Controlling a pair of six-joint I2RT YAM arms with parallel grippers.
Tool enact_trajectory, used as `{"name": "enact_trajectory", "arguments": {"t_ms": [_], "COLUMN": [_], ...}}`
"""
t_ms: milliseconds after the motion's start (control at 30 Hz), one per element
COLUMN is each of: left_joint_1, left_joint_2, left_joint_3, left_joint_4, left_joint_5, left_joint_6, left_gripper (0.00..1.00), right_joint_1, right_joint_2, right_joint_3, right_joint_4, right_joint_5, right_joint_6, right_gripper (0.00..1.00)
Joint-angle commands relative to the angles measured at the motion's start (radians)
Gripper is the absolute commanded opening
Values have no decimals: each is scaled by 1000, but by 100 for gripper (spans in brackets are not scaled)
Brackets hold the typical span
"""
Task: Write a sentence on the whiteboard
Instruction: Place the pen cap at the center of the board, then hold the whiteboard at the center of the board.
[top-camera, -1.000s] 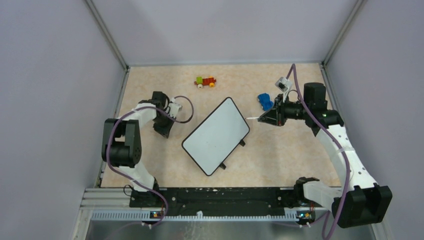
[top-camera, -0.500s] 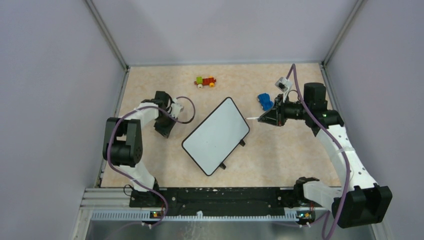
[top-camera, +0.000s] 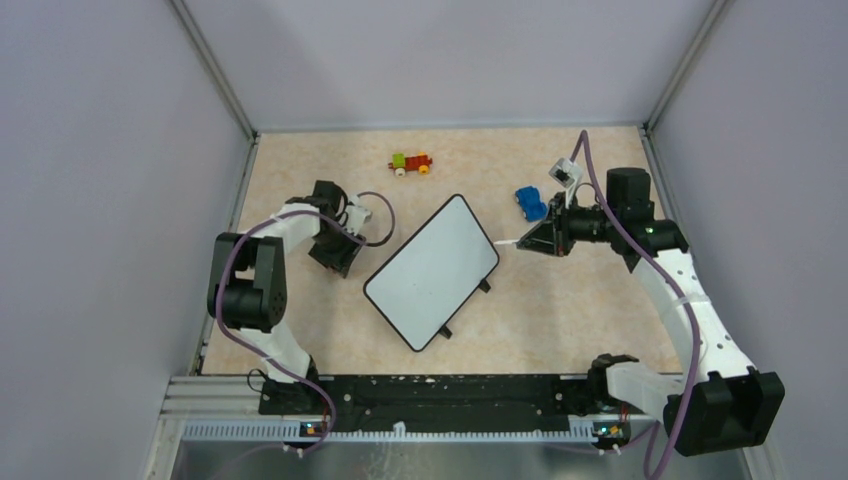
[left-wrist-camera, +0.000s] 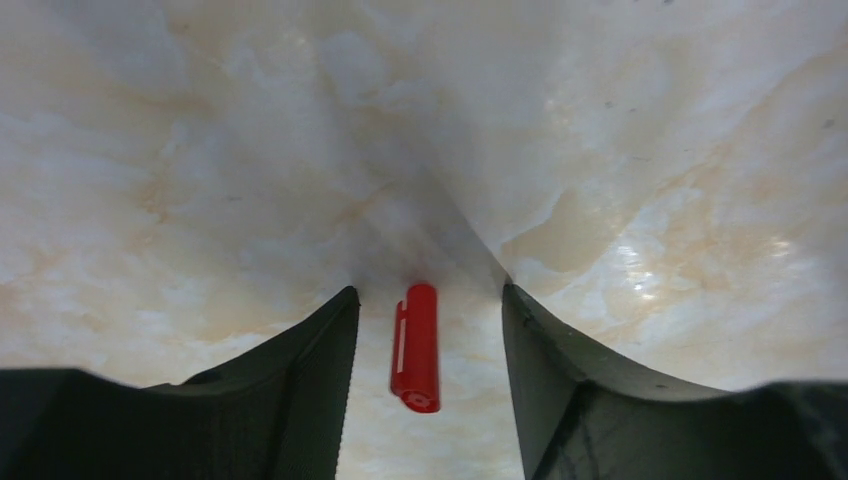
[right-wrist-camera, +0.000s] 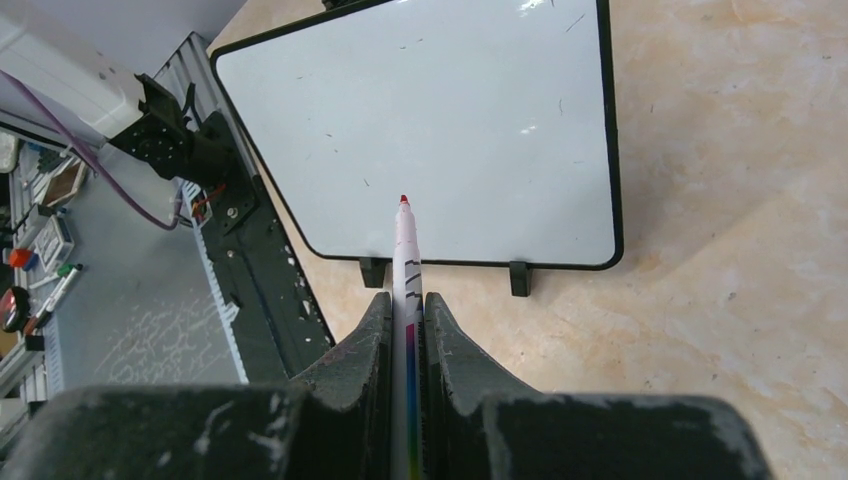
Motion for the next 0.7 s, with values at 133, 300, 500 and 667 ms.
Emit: {"name": "enact_trajectory", "arguments": {"t_ms": [133, 300, 500, 667], "left_joint_1": [-13, -11, 21, 152], "left_joint_2": [-19, -50, -92, -138], "left_joint_3": [44, 108, 240, 399], "left_joint_4": [-66, -115, -192, -290], "left_joint_5": [152, 210, 209, 427], "left_joint_6": [-15, -29, -43, -1], "left_gripper": [68, 84, 97, 99], "right_joint_1": [5, 26, 69, 130], "right_joint_2": [14, 29, 43, 89], "right_joint_3": [93, 119, 175, 283], "right_joint_4": [-26, -39, -57, -110], "right_joint_5": [-17, -14, 12, 53], "right_joint_6": [-45, -52, -59, -95], "right_gripper": [0, 0, 0, 0]}}
